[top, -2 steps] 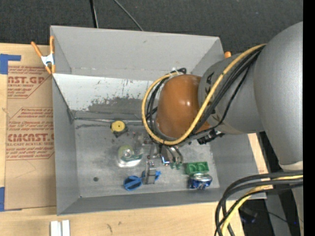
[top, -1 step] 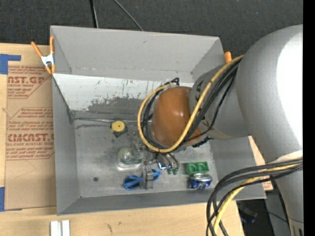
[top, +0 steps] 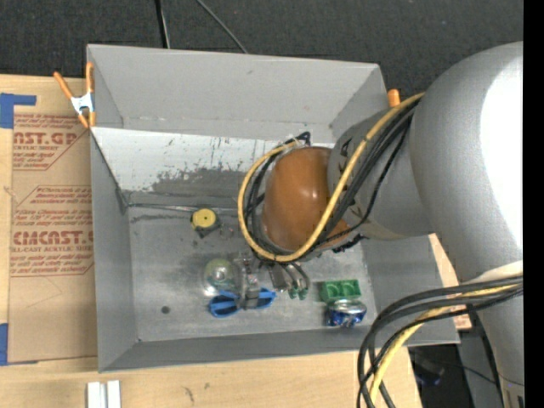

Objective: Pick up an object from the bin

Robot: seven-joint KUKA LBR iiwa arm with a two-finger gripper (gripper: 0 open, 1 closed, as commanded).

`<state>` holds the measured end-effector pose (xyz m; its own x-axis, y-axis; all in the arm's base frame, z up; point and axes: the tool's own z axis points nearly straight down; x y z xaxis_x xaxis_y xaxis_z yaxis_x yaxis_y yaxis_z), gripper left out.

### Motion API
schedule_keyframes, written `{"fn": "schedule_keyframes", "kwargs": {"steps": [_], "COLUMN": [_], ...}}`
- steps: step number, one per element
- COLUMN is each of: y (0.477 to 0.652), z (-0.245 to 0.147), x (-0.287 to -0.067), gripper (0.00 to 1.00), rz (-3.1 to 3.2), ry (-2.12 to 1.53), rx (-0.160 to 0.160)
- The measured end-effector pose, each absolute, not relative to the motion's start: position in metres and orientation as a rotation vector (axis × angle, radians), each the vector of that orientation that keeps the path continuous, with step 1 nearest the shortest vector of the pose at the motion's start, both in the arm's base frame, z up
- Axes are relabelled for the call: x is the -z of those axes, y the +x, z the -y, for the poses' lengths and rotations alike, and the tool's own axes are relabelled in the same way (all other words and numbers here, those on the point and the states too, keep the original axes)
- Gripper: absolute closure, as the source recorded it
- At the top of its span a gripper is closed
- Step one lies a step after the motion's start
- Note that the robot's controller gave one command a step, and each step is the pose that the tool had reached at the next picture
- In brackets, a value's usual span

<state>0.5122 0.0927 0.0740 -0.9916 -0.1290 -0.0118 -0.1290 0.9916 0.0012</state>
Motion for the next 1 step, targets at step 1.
{"fn": "schedule_keyframes", "kwargs": {"steps": [1], "y": [0.5213], "z": [-0.0828], "x": [-0.2181], "gripper": [1.0], "rz": [-3.125], "ry": [-0.218], "rx": [0.0]}}
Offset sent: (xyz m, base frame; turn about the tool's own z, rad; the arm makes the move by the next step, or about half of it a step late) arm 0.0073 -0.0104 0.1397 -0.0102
